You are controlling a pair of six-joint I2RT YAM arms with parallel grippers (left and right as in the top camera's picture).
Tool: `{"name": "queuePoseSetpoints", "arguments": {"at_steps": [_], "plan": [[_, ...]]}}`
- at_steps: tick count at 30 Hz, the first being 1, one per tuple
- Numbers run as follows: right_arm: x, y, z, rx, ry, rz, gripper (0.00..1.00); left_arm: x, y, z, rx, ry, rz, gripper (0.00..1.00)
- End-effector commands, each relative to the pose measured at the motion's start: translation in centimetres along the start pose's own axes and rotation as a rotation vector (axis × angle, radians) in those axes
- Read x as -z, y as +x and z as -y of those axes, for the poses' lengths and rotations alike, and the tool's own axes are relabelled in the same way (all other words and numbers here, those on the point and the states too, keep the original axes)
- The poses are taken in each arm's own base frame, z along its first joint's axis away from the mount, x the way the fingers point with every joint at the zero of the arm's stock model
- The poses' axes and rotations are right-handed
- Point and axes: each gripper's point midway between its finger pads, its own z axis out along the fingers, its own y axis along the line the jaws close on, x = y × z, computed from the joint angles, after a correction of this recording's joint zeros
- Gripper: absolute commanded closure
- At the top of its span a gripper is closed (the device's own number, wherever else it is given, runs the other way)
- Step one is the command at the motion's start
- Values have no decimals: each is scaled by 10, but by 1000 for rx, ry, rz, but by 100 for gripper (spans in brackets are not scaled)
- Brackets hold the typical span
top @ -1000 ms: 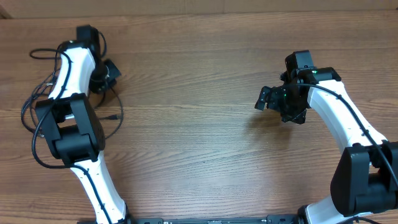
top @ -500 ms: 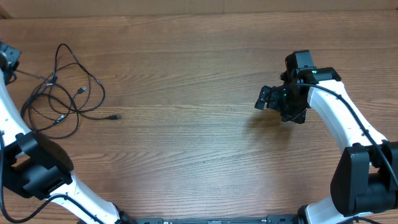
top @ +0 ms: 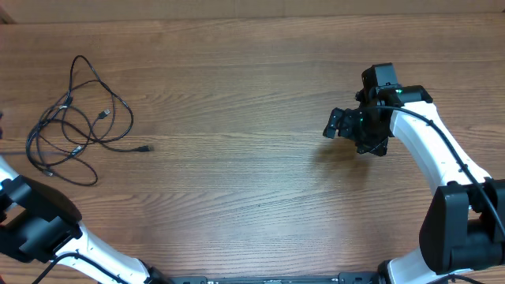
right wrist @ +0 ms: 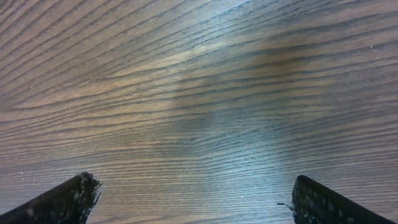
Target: Untangle cables
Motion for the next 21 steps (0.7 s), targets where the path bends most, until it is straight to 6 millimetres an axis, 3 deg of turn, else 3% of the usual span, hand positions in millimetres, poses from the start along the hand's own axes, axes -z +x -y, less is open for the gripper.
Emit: {"name": "queuePoseSetpoints", "arguments": {"at_steps": [1, 7, 11, 12, 14, 15, 21], "plan": [[6, -4, -2, 0, -13, 19, 1, -5, -3, -12, 86, -49, 19, 96], [6, -2, -1, -2, -10, 12, 1, -31, 7, -8, 117, -59, 9, 96], [6, -2, -1, -2, -10, 12, 1, -37, 8, -1, 124, -33, 5, 96], [6, -2, -1, -2, -11, 12, 1, -37, 9, 1, 125, -27, 0, 90], [6, -1, -2, -2, -14, 10, 1, -37, 10, 1, 123, -22, -6, 32], [6, -1, -2, -2, -14, 10, 1, -37, 13, 2, 117, -18, -18, 17], [6, -2, -2, -2, -14, 11, 1, -34, 33, -2, 37, -35, -101, 15]]}}
